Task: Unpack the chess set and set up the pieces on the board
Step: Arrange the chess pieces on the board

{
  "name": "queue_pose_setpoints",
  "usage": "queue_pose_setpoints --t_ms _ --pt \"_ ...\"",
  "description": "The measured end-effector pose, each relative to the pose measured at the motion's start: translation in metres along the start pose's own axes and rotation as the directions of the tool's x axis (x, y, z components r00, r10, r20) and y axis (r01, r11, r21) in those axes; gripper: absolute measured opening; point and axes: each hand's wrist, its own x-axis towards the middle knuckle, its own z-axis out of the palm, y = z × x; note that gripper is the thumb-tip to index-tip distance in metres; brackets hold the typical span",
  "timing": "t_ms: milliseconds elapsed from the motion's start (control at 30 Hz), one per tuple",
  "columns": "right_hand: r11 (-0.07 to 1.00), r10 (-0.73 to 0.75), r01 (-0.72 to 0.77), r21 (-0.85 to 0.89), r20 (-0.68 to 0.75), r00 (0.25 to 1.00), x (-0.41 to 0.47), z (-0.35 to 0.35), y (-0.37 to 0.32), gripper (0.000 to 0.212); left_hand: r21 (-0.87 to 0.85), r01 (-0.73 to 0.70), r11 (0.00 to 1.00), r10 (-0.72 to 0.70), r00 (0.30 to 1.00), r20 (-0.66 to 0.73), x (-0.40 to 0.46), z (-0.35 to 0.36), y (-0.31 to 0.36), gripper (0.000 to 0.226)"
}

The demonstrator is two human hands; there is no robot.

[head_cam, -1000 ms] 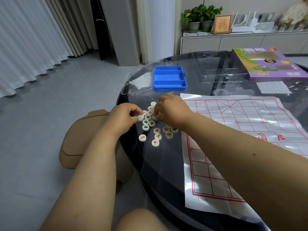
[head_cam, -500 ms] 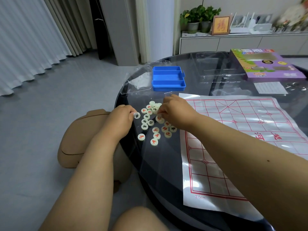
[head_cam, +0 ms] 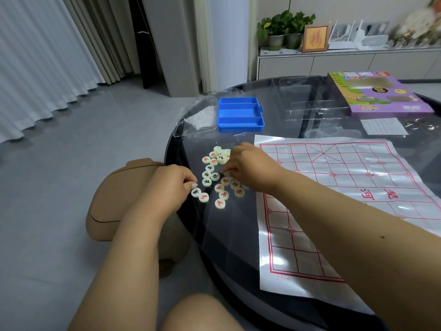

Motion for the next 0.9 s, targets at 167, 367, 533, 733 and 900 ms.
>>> queue_pose_setpoints --t_ms 167,367,533,733,900 --pt "0.991 0.109 -0.101 0.089 -0.095 0.989 -0.002 -0.013 0.015 0.024 -0.224 0.046 0.973 -0.046 0.999 0.006 0.003 0.009 -0.009 0.007" --pt "0.989 0.121 -0.123 0.077 0.04 0.992 -0.004 -0.009 0.015 0.03 -0.272 0.109 0.956 -0.11 0.994 0.01 0.013 0.02 -0.015 0.011" --pt "0.983 0.157 -0.16 0.094 0.039 0.987 -0.004 -0.004 0.01 0.027 -0.245 0.143 0.959 -0.173 0.979 -0.105 0.03 0.025 -0.006 0.008" --pt "0.964 0.239 -0.242 0.109 0.041 0.97 0.005 -0.008 0.003 0.027 -0.329 0.025 0.944 -0.069 0.99 -0.122 0.024 0.032 -0.003 0.002" --pt "0.942 0.3 -0.308 0.131 0.073 0.951 0.01 -0.006 0.001 0.027 -0.369 -0.018 0.929 0.011 1.0 -0.022 0.019 0.034 -0.007 0.012"
